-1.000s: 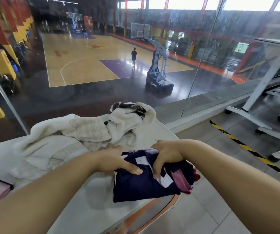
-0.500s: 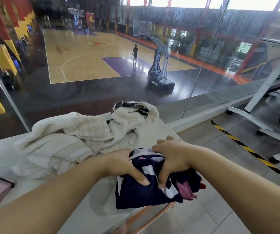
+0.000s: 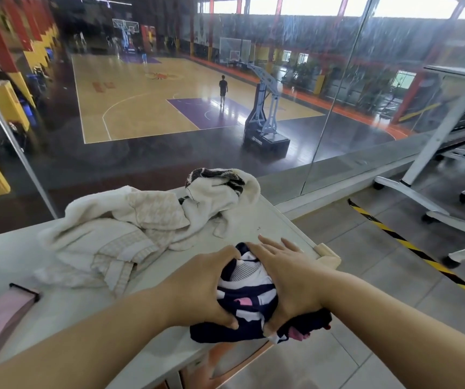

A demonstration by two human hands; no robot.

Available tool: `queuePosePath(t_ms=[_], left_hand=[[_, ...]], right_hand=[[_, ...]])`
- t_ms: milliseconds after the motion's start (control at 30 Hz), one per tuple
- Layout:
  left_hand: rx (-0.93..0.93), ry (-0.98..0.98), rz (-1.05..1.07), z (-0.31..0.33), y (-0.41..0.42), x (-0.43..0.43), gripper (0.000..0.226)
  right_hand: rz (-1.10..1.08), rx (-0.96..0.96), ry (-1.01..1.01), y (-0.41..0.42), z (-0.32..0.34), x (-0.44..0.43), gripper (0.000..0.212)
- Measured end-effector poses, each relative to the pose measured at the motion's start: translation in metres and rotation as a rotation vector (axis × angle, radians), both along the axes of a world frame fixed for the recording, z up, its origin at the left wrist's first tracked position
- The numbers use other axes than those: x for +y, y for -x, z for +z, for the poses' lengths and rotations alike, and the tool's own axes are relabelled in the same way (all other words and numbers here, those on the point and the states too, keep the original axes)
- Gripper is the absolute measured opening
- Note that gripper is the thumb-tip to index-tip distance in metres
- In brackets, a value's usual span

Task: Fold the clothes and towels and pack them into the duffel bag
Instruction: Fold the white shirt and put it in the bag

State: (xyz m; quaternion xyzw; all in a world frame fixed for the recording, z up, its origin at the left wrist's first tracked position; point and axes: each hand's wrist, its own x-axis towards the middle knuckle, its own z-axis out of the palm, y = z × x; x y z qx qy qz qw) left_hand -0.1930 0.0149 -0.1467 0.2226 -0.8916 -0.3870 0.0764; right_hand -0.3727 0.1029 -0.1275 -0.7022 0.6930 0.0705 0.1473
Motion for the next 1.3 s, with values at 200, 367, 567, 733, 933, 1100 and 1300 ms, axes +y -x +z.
queuePosePath(t_ms=[200,367,567,733,933,1100,1300], left_hand=[[0.044,0.274,-0.040,-0.004,-0.015,0.021,0.058],[-0.005,0.417,-0.036,-0.010,-0.032,0.029,0.073],[-0.188,0.501,0.054,0.013,-0.087,0.026,0.079],[-0.373,0.666,0.138,0.034,-0.159,0.022,0.050],[-0.489,0.783,0.288,0.062,-0.268,0.022,0.031],[-0.530,0.848,0.457,0.075,-0.369,0.034,0.032],[-0.607,0.723,0.701,0.073,-0.471,0.054,0.031]], right_hand=[[-0.023,0.082,0.151,-0.019,-0.006,0.020,0.105],[-0.062,0.184,0.147,-0.034,-0.004,0.028,0.090],[0.051,0.416,0.193,-0.069,0.021,0.022,0.073],[0.115,0.495,0.260,-0.108,0.049,0.013,0.070],[0.129,0.426,0.401,-0.176,0.082,-0.001,0.079],[0.162,0.295,0.542,-0.245,0.099,-0.014,0.080],[0.264,0.088,0.643,-0.330,0.104,-0.028,0.081]])
